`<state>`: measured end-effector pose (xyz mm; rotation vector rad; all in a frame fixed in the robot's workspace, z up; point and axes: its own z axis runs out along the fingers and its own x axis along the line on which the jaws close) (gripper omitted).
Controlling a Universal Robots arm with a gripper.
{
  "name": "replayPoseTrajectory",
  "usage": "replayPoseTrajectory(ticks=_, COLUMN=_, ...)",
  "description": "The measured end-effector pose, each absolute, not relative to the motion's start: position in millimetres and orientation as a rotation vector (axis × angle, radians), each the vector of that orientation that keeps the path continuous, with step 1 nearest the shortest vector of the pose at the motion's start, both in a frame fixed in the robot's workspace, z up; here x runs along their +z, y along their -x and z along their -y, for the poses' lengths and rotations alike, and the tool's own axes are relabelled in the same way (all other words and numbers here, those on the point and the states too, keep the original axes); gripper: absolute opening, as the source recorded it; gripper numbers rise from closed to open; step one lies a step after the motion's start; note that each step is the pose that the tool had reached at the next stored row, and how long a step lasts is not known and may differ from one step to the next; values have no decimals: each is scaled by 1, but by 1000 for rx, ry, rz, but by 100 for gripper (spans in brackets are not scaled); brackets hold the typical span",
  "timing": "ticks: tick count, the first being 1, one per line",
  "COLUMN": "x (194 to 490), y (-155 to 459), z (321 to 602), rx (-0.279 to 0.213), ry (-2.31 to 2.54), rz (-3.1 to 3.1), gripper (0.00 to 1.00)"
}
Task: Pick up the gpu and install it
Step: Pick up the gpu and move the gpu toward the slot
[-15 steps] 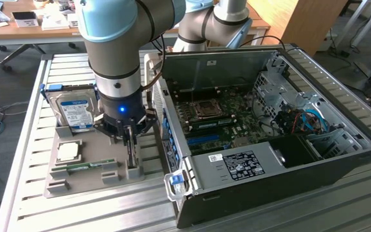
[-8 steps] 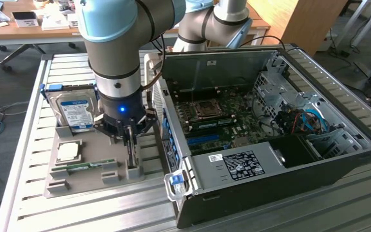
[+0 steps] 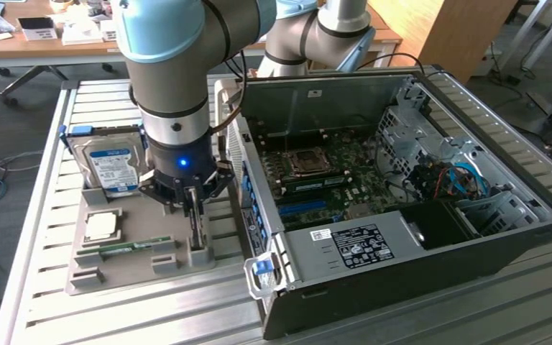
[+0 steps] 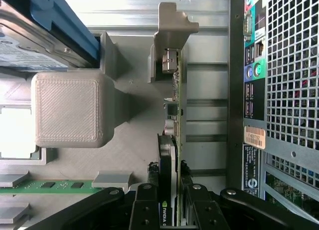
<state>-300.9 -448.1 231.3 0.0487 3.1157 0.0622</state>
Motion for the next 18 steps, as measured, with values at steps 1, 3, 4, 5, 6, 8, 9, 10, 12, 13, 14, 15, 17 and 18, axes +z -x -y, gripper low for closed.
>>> replayPoseTrajectory(ticks=1, x=231, y=301, z=448, rx=63, ry=-49, rz=-3115, gripper=27)
replayPoseTrajectory(ticks=3, x=233, y=301, z=448, rx=62, ry=-49, rz=-3116, gripper=27)
replayPoseTrajectory(ticks=4, x=235, y=301, z=448, rx=62, ry=-49, rz=-3116, gripper=27)
replayPoseTrajectory(ticks=5, x=237, y=301, z=448, rx=62, ry=-49, rz=-3116, gripper=27)
replayPoseTrajectory(ticks=6, x=239, y=301, z=448, rx=62, ry=-49, rz=-3116, gripper=27)
replayPoseTrajectory(ticks=8, x=243, y=301, z=448, rx=62, ry=-49, rz=-3116, gripper=27)
replayPoseTrajectory(ticks=9, x=246, y=301, z=448, rx=62, ry=-49, rz=-3116, gripper=27)
replayPoseTrajectory(ticks=10, x=249, y=301, z=448, rx=62, ry=-49, rz=-3116, gripper=27)
replayPoseTrajectory(ticks=12, x=253, y=301, z=448, rx=62, ry=-49, rz=-3116, gripper=27)
replayPoseTrajectory(ticks=13, x=255, y=301, z=448, rx=62, ry=-49, rz=-3116, gripper=27)
replayPoseTrajectory(ticks=14, x=257, y=301, z=448, rx=62, ry=-49, rz=-3116, gripper=27)
replayPoseTrajectory(ticks=15, x=258, y=301, z=448, rx=62, ry=-49, rz=-3116, gripper=27)
replayPoseTrajectory(ticks=17, x=261, y=301, z=448, rx=62, ry=-49, rz=-3116, gripper=27)
replayPoseTrajectory(ticks=18, x=262, y=301, z=448, rx=62, ry=-49, rz=-3116, gripper=27)
